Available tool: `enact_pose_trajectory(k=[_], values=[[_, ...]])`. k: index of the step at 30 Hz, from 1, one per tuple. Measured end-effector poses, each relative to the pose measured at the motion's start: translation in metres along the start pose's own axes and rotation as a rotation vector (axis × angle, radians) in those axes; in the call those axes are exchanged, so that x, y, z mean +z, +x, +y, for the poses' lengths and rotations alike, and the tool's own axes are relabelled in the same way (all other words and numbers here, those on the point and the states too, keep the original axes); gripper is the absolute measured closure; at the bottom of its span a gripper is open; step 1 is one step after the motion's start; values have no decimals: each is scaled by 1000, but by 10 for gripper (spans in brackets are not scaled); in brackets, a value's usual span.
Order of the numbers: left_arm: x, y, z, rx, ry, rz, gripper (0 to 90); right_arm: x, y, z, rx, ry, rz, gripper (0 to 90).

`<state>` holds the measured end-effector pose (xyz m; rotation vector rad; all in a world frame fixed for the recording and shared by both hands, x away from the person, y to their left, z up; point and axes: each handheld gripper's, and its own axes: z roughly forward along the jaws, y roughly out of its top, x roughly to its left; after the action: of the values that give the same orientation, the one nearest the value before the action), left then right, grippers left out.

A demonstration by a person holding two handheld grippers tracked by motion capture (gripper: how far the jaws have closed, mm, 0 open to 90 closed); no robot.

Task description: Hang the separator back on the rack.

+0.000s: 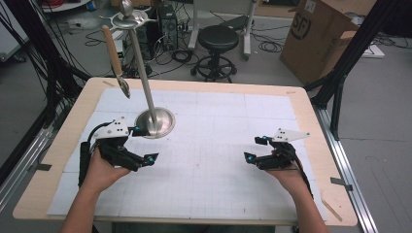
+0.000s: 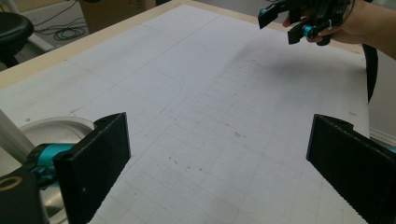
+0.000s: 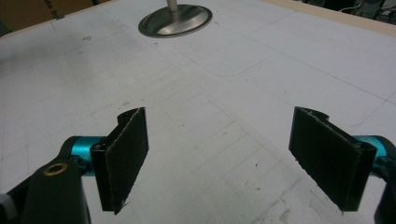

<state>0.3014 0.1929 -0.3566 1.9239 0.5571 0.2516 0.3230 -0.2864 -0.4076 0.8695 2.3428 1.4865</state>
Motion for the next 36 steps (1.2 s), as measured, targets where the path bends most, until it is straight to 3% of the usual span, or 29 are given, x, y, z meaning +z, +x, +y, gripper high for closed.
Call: enact_pose_trajectory(k=[7, 15, 19, 36], values=[[9, 4, -5, -5, 38, 11, 42, 2, -1, -1, 7, 11, 2, 191], [12, 9, -14, -35, 24, 27, 17, 4, 0, -4, 4, 31, 2, 190], [10, 11, -16, -32, 13, 46, 17, 5, 1, -4, -2, 35, 2, 191], [10, 11, -17, -37, 11, 50, 17, 8, 4, -5, -11, 60, -6, 191]])
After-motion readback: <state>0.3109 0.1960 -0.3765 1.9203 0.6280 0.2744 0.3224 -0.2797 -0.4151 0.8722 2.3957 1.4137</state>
